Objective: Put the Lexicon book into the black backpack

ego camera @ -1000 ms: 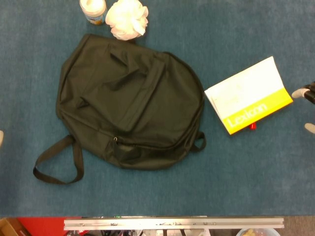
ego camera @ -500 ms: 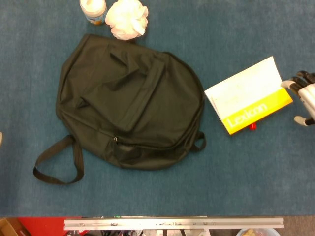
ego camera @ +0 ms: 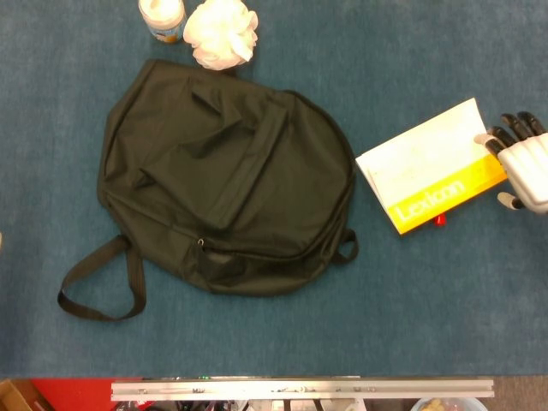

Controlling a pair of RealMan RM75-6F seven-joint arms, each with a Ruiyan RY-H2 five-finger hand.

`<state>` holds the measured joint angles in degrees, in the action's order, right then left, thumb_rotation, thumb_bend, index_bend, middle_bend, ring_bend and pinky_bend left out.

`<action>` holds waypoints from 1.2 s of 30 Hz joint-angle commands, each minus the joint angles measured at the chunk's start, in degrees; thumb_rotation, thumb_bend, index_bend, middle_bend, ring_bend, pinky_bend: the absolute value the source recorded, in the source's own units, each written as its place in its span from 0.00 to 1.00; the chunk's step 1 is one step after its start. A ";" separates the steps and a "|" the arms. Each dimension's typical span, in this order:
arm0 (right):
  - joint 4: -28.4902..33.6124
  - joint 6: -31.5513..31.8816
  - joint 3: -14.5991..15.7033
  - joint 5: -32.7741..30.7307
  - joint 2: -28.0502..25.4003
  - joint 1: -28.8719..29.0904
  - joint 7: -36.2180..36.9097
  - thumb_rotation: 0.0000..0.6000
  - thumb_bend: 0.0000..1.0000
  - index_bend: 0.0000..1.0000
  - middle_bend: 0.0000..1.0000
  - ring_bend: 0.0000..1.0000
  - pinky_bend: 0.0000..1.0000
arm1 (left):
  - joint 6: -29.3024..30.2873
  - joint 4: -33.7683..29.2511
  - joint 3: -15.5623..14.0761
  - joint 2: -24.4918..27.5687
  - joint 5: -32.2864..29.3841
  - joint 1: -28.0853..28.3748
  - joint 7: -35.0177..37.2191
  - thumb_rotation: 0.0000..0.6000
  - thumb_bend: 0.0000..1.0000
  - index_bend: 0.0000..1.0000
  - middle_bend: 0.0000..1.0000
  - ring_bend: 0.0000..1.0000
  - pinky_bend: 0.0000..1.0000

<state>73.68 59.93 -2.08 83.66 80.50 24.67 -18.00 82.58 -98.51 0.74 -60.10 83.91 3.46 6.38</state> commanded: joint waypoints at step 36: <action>-22.11 8.92 1.77 6.81 16.52 0.39 3.59 1.00 0.29 0.29 0.32 0.14 0.14 | -1.83 0.67 -0.80 1.72 0.18 -0.08 5.67 1.00 0.33 0.15 0.13 0.11 0.12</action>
<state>52.01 68.62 -0.03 90.38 96.51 24.79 -15.10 80.77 -97.82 -0.05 -58.42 84.07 3.37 12.00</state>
